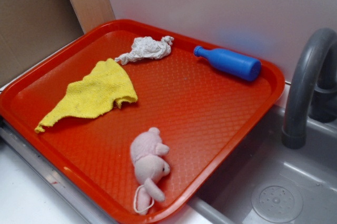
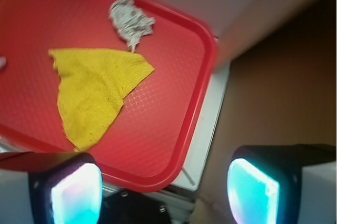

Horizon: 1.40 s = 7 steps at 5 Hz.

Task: Grab the pink bunny.

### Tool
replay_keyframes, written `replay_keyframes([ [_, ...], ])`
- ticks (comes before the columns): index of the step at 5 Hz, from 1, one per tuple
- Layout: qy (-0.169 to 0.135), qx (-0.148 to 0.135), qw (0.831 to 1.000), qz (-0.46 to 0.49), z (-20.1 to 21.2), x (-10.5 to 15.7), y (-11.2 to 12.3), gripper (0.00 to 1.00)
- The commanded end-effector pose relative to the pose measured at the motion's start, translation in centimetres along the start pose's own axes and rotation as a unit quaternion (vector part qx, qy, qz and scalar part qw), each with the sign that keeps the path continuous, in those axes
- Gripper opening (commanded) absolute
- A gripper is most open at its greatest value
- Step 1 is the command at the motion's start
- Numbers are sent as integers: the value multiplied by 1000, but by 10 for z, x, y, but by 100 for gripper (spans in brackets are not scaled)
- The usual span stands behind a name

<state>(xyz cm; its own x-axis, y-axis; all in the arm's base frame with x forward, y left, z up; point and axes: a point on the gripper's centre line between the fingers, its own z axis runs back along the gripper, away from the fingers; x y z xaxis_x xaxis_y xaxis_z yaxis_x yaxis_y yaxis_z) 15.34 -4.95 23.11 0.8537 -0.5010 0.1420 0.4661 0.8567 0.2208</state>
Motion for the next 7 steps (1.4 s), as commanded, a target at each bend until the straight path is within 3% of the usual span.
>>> replay_keyframes([
  [1, -39, 45, 965, -257, -19, 71, -53, 100],
  [2, -47, 29, 924, -378, -29, 102, -87, 100],
  [3, -60, 14, 869, -491, -40, 111, -125, 100],
  [4, -88, -9, 802, -591, -52, 106, -154, 100],
  [5, -104, -35, 721, -684, -66, 96, -178, 100],
  [7, -103, -75, 534, -836, -95, 89, -213, 100],
])
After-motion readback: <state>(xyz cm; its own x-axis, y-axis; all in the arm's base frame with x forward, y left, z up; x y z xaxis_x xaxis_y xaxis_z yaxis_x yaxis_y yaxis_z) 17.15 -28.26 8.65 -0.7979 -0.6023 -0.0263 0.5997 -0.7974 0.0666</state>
